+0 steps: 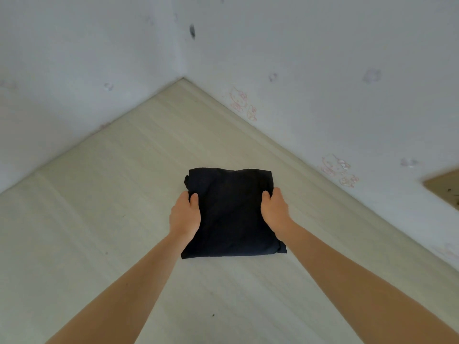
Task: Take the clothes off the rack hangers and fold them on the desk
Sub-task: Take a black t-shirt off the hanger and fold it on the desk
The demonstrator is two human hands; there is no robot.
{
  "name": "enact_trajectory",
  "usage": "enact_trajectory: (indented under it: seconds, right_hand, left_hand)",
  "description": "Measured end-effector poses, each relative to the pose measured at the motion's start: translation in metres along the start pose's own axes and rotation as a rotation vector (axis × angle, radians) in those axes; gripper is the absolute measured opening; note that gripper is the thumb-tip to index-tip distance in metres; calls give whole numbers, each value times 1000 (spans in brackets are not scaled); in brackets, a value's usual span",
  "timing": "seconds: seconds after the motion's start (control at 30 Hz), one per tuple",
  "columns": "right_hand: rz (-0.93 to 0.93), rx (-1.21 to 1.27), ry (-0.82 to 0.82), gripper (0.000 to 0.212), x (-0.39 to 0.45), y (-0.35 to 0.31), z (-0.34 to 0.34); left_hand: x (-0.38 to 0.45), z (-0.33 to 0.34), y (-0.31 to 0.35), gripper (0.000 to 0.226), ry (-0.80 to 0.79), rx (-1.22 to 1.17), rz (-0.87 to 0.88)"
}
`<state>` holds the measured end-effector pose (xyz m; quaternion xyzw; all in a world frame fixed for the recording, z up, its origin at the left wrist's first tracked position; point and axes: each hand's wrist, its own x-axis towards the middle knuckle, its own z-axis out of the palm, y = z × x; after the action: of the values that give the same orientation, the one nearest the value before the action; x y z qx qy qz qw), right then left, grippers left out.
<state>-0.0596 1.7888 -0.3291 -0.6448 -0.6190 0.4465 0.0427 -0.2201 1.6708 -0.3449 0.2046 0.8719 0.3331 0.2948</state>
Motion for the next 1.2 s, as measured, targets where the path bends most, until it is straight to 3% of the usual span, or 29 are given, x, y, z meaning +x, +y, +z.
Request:
enact_trajectory:
  seconds: [0.2, 0.47, 0.67, 0.93, 1.2]
  right_hand:
    - [98, 220, 39, 36, -30, 39, -34]
    - [213, 489, 294, 30, -96, 124, -105]
    - [286, 616, 473, 31, -171, 201, -151]
    - [351, 673, 680, 34, -302, 344, -183]
    - [578, 748, 935, 35, -471, 511, -174]
  left_hand:
    - [-34, 22, 21, 30, -105, -226, 46]
    - [-118, 77, 60, 35, -338, -355, 67]
    - [-200, 126, 65, 41, -458, -314, 128]
    - [-354, 178, 49, 39, -673, -176, 343]
    - [-538, 246, -21, 38, -1000, 1, 379]
